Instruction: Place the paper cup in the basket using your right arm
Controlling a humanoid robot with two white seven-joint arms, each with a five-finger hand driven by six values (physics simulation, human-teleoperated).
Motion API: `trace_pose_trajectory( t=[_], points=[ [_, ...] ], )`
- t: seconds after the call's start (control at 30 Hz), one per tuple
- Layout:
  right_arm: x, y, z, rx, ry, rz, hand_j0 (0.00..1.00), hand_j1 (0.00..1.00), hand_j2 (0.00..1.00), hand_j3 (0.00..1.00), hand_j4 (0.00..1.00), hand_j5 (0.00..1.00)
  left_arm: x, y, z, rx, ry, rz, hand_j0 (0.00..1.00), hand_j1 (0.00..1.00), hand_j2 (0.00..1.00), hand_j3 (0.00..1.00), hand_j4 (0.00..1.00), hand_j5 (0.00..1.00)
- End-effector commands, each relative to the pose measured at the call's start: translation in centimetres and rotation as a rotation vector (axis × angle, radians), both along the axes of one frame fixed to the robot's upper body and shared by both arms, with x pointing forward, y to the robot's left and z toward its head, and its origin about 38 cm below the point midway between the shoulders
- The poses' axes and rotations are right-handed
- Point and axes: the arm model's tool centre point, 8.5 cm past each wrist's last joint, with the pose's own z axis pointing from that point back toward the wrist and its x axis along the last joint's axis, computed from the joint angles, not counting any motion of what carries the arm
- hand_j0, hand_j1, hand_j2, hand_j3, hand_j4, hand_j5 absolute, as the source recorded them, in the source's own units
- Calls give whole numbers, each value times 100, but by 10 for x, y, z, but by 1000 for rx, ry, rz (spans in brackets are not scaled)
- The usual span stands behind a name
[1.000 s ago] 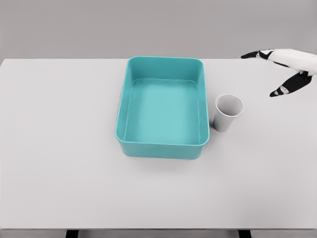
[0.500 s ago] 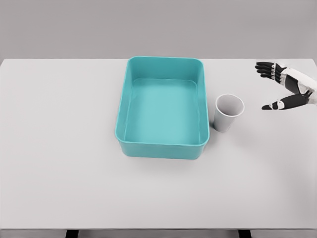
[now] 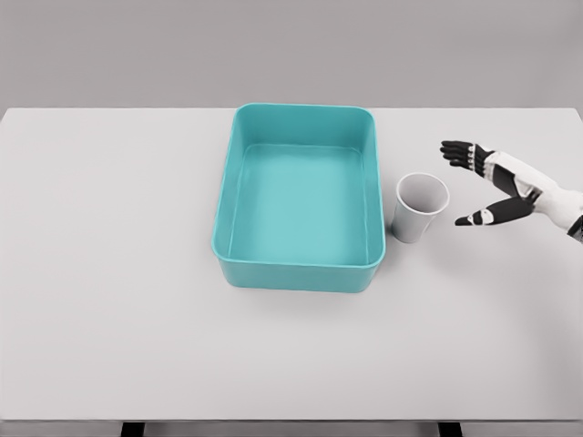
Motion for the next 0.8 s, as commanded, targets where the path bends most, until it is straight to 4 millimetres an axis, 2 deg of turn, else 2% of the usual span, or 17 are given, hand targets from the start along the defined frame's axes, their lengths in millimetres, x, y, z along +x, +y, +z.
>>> trace_pose_trajectory(
  t=[0.0,0.33,0.77],
  points=[
    [0,5,-3,5,7,9,100,100,100,100,100,100,0,0,0,0,0,1,100,100,100,100,100,100],
    [1,21,-14,16,20,33,100,100,100,100,100,100,0,0,0,0,0,1,100,100,100,100,100,100],
    [2,29,-18,20,28,43,100,100,100,100,100,100,0,0,0,0,0,1,100,100,100,100,100,100]
  ],
)
